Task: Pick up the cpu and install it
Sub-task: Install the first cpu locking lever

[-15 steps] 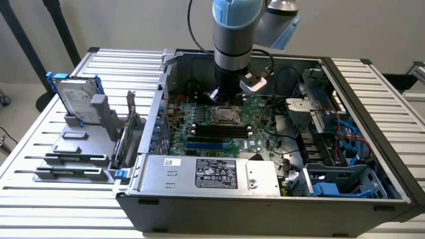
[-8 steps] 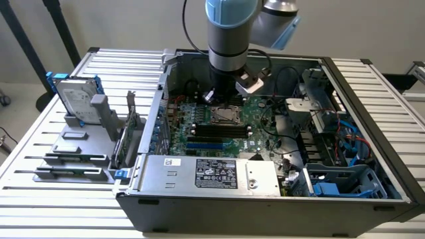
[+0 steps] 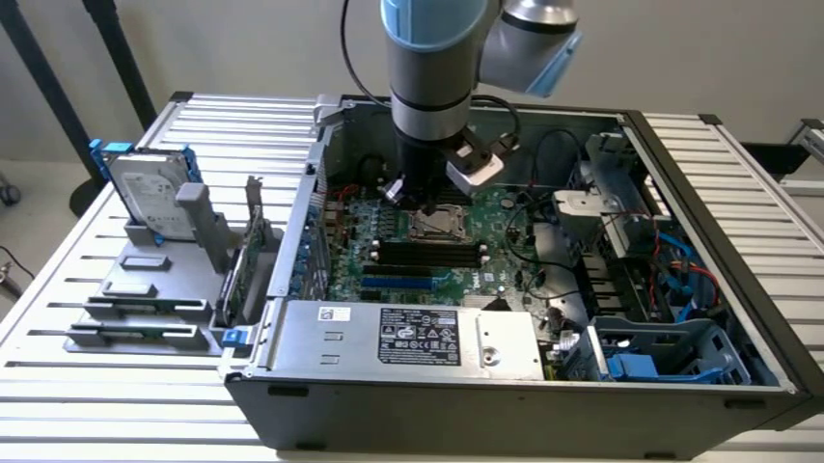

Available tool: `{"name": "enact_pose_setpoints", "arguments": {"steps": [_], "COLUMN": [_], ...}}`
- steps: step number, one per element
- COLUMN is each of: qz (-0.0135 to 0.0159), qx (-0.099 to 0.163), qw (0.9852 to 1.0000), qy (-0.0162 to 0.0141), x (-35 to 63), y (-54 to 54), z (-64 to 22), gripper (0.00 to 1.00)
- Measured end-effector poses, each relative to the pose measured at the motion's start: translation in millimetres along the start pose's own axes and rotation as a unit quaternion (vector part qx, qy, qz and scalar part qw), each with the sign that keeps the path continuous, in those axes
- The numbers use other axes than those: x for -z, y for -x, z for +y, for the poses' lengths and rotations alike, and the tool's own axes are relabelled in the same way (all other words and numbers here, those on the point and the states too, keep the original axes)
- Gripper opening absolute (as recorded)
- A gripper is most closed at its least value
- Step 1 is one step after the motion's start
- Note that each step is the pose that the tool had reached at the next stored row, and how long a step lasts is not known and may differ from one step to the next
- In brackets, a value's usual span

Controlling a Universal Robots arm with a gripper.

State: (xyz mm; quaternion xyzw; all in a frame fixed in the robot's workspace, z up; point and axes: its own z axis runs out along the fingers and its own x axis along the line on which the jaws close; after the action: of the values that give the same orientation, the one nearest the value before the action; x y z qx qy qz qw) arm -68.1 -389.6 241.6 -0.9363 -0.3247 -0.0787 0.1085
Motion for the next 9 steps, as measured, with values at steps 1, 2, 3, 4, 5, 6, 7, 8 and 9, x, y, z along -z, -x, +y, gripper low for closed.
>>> {"name": "enact_pose_setpoints", "arguments": {"steps": [1, 2, 3, 4, 5, 6, 7, 8, 9], "qz": [0.0000, -0.0001, 0.0000, 0.0000, 0.0000, 0.0001, 0.0000, -0.0006, -0.0013], "qx": [0.000, 0.000, 0.000, 0.000, 0.000, 0.000, 0.000, 0.000, 0.000], "qw": [1.0000, 1.0000, 1.0000, 1.0000, 1.0000, 1.0000, 1.0000, 1.0000, 1.0000], "qy": [0.0000, 0.0000, 0.0000, 0.0000, 0.0000, 0.0000, -0.0001, -0.0004, -0.0010], "x": [2.5, 5.2, 7.9, 10.4, 12.9, 15.1, 17.2, 18.4, 18.7], "y": [2.3, 4.5, 6.7, 8.8, 10.9, 12.8, 14.4, 15.4, 16.1], "z": [0.8, 1.7, 2.6, 3.5, 4.4, 5.3, 6.4, 7.5, 8.3], "gripper": [0.11, 0.11, 0.11, 0.11, 0.11, 0.11, 0.11, 0.11, 0.11]}}
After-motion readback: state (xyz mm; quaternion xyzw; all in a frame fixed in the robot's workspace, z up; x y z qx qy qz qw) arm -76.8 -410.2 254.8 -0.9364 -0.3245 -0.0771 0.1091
